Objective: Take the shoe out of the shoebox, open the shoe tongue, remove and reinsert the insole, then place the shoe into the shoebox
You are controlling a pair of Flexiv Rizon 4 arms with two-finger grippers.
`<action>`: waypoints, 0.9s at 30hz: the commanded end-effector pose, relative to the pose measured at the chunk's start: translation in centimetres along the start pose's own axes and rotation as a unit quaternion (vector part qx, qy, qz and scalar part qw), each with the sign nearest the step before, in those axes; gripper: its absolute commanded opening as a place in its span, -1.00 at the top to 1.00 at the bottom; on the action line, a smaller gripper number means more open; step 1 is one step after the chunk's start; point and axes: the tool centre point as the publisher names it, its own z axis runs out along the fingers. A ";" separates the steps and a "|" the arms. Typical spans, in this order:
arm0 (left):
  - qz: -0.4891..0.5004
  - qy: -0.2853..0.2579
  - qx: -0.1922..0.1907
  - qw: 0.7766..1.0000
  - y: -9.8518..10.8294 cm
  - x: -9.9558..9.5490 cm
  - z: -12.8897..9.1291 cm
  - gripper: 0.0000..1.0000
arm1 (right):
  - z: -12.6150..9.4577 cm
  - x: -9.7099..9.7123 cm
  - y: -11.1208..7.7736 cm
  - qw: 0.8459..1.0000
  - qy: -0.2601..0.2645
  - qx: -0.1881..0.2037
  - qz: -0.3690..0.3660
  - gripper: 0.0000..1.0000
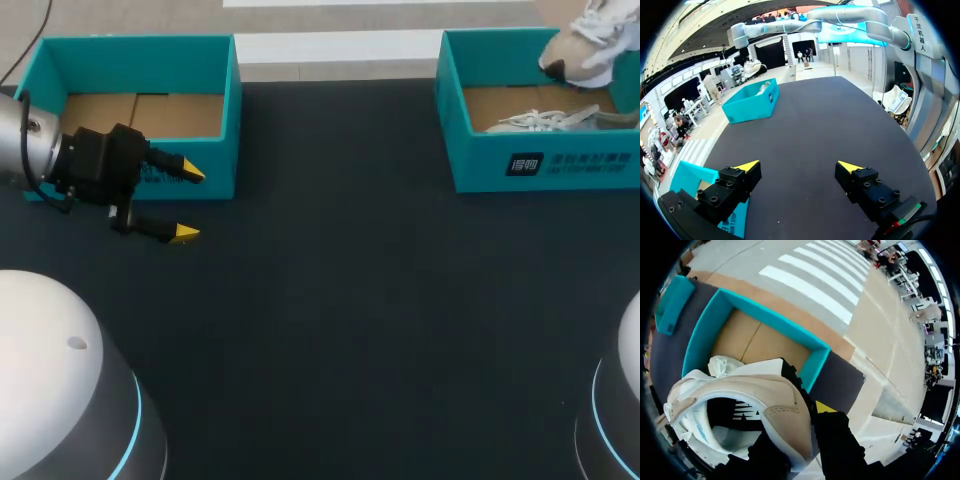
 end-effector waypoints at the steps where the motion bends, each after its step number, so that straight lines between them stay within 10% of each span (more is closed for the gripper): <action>1: 0.000 -0.001 -0.001 1.000 0.0 0.1 0.0 -1.00 | -0.1 -0.5 0.4 0.958 0.087 -0.014 0.274 1.00; 27: 0.000 -0.001 -0.001 1.000 0.0 0.1 0.0 -1.00 | 1.3 0.3 -1.2 0.954 0.020 -0.019 0.298 1.00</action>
